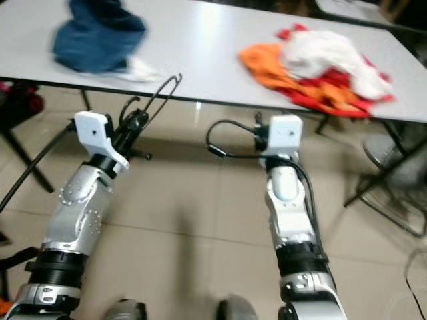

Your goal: Hang hanger

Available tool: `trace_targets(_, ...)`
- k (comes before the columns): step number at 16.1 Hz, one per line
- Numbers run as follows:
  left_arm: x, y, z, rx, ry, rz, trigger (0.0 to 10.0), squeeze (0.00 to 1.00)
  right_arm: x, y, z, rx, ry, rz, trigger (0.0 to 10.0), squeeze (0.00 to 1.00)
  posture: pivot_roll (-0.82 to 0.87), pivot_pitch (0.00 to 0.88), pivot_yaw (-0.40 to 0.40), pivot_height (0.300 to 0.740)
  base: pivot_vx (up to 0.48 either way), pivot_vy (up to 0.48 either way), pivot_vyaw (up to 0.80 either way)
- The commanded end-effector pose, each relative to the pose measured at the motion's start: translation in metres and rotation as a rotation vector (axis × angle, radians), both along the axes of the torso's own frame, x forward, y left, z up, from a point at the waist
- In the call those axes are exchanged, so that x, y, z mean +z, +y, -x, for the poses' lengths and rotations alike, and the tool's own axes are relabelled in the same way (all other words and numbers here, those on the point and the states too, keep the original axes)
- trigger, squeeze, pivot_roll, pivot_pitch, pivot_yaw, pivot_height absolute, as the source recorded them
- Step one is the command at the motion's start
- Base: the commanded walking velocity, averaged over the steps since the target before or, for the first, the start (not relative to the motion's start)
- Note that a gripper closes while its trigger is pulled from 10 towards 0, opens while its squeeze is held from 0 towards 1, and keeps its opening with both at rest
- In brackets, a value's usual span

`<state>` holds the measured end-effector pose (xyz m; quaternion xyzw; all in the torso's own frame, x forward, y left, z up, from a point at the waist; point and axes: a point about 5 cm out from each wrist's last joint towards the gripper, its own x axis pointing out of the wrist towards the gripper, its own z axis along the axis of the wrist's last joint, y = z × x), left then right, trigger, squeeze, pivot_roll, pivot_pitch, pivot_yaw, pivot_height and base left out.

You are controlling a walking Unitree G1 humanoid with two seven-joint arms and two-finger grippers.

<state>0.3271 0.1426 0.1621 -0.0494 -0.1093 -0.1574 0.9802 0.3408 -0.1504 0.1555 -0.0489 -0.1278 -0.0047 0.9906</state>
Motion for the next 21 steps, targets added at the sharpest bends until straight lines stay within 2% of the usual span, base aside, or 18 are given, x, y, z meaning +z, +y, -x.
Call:
trace_targets(1, 0.001, -0.013, 0.001, -0.036, -0.004, -0.003, 10.0, 0.0, -0.007, -0.013, 0.003, -0.036, 0.019, -0.002, 10.0, 0.0, -0.07, 0.12, -0.073, 0.74, 0.0, -0.469, -0.61)
trace_targets(3, -0.003, -0.013, -0.001, 0.019, 0.0, -0.077, 10.0, 0.0, -0.007, -0.009, 0.003, -0.018, 0.016, 0.01, 10.0, 0.0, -0.07, 0.119, -0.073, 0.74, 0.0, -0.229, 0.0)
trace_targets(5, -0.002, -0.013, -0.001, 0.013, -0.007, -0.066, 10.0, 0.0, -0.009, -0.008, 0.002, -0.012, 0.031, 0.037, 10.0, 0.0, -0.07, 0.119, -0.073, 0.74, 0.0, 0.0, 0.0)
trace_targets(7, 0.001, -0.013, -0.002, 0.02, -0.015, -0.078, 10.0, 0.0, -0.01, -0.005, 0.002, -0.004, 0.031, 0.032, 10.0, 0.0, -0.07, 0.117, -0.071, 0.74, 0.317, -0.356, 0.66)
trace_targets(11, 0.003, -0.014, -0.003, 0.016, -0.014, -0.043, 10.0, 0.0, -0.012, -0.001, 0.002, 0.006, 0.035, 0.032, 10.0, 0.0, -0.07, 0.116, -0.061, 0.74, 0.356, -0.316, 0.65)
trace_targets(18, 0.006, -0.013, -0.007, 0.031, -0.014, -0.036, 10.0, 0.0, -0.011, -0.004, 0.002, -0.01, 0.015, 0.039, 10.0, 0.0, -0.08, 0.116, -0.054, 0.74, 0.43, 0.0, 0.64)
trace_targets(21, 0.007, -0.015, -0.007, 0.021, -0.021, -0.043, 10.0, 0.0, -0.009, -0.008, 0.002, -0.034, 0.006, 0.032, 10.0, 0.0, -0.08, 0.116, -0.053, 0.74, 0.434, 0.0, 0.0)
